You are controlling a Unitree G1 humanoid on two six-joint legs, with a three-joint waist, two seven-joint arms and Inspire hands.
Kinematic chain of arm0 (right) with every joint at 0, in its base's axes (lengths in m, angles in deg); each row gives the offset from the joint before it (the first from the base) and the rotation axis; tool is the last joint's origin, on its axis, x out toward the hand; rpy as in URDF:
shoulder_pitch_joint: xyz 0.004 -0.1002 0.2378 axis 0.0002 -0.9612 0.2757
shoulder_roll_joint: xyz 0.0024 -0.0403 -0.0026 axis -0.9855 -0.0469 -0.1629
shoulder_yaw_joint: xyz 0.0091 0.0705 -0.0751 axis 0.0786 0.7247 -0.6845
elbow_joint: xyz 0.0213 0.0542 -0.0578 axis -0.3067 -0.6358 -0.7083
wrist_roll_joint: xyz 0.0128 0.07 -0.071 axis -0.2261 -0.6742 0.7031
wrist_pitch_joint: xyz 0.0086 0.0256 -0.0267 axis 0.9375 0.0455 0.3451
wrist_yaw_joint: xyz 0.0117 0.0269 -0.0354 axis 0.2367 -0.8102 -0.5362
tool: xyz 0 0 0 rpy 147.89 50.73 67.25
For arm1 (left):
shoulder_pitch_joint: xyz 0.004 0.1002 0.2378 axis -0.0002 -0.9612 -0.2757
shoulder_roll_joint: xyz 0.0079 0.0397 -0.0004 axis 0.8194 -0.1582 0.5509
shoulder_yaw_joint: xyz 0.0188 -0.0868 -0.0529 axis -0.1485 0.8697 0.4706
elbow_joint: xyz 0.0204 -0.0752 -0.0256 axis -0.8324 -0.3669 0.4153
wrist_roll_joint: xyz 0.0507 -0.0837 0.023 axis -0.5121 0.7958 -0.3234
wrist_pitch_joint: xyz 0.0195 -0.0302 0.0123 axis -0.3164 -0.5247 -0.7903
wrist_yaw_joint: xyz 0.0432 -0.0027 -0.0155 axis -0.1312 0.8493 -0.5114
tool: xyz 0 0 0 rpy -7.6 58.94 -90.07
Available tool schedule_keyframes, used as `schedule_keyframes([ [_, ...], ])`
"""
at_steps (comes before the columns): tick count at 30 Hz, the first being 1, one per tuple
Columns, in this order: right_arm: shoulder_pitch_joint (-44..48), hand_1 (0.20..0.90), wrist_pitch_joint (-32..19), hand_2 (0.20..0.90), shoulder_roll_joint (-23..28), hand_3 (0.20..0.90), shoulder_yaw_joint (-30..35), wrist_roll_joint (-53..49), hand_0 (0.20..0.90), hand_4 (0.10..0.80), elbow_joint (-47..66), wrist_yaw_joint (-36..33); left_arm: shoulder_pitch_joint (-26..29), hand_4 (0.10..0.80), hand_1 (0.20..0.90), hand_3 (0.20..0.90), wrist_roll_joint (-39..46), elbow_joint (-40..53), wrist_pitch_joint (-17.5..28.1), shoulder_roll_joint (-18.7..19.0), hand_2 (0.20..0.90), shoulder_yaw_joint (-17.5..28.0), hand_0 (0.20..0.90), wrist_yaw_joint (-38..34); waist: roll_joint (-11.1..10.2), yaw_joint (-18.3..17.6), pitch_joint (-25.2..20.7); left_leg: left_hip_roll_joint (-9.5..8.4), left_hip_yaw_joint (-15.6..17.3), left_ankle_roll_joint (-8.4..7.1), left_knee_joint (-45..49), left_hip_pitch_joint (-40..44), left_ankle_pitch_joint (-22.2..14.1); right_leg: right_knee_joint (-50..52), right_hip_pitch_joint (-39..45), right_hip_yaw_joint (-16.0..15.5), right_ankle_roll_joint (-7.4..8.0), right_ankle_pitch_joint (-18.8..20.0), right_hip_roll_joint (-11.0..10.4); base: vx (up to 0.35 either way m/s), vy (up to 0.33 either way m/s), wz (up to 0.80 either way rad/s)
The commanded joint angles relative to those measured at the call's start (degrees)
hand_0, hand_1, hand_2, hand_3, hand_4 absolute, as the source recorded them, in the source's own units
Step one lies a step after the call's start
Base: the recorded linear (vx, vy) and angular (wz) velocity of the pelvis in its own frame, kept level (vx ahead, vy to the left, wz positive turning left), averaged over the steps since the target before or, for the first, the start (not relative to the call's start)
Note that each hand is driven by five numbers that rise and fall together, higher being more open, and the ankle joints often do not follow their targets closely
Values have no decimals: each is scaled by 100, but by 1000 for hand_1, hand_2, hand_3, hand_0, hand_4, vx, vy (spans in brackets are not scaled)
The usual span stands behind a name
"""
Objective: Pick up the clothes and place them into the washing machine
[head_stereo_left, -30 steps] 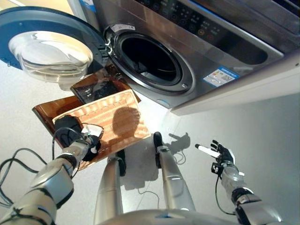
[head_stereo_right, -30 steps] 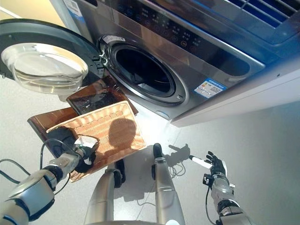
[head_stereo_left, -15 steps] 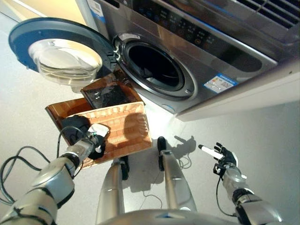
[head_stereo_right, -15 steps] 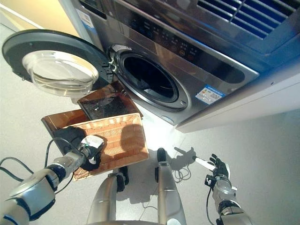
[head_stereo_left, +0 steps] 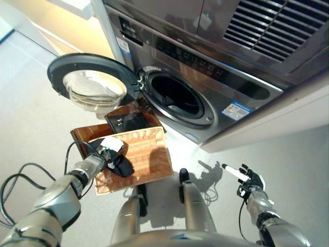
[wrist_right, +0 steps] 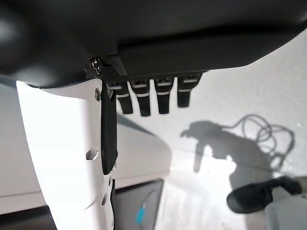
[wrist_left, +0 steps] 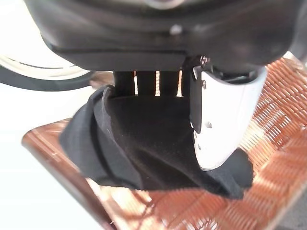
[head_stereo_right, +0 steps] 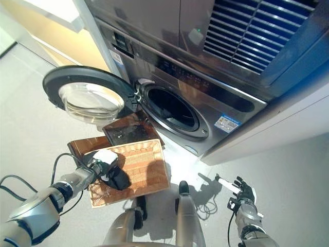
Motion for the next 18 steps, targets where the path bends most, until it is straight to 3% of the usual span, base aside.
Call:
schedule_keyframes([
  [1,-180,900,-105,900,380,900,175,-175,900,800,23,-91,12,300,200,200,-115,22,-138,287,200,543,200,-242,29,-83,93,-122,257,-169,-189,65,-56,-1567,1025,89,-95,509,-17,122,-61,6],
  [7,-278,900,-91,900,277,900,232,-200,900,800,5,-63,-46,300,200,200,-140,-2,-152,305,200,627,200,-337,42,-36,8,-195,219,-206,-682,601,158,-2022,1599,-65,-15,669,-128,95,-50,12],
  [18,-457,900,-44,900,222,900,370,-250,900,800,-71,56,-203,300,200,200,-220,39,-136,446,200,784,200,-350,152,23,-195,-259,165,-218,-1126,1345,233,-2235,2224,-199,43,610,-143,87,-45,4],
])
